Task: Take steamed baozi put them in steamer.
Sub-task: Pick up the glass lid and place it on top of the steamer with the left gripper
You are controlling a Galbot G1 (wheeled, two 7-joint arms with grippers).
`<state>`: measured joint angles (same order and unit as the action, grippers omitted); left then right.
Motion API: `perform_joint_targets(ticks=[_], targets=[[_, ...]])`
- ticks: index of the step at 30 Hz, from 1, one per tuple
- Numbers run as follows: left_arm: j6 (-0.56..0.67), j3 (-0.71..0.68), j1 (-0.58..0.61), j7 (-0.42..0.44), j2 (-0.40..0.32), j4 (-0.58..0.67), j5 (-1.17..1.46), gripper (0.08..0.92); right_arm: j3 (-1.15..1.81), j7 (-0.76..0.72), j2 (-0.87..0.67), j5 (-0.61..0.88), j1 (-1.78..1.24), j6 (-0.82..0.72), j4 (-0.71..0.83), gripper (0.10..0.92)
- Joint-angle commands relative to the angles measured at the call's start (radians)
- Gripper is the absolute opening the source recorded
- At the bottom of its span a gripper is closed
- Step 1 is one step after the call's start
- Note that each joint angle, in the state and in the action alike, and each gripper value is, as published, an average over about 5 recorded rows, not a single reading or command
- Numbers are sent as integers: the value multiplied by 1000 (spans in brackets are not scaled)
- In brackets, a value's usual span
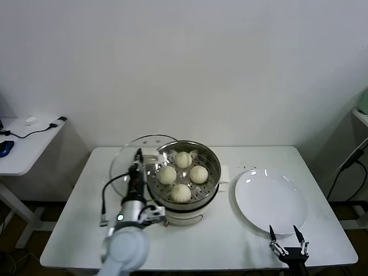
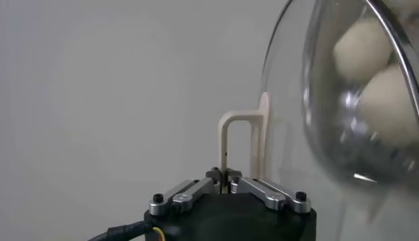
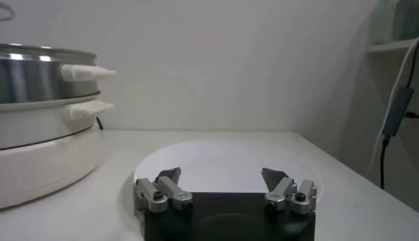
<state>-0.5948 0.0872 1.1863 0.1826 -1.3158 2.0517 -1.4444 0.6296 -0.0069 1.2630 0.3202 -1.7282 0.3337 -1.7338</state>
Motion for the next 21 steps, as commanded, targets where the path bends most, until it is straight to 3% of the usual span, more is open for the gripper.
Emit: perform_joint_targets(ticks=[1, 21], targets=[[-53, -208, -74, 82, -235, -98, -246, 132, -6, 5, -4, 2, 6, 22, 20, 823], [-79, -162, -101, 72, -310, -243, -252, 132, -32, 5, 4, -9, 12, 49, 56, 823]])
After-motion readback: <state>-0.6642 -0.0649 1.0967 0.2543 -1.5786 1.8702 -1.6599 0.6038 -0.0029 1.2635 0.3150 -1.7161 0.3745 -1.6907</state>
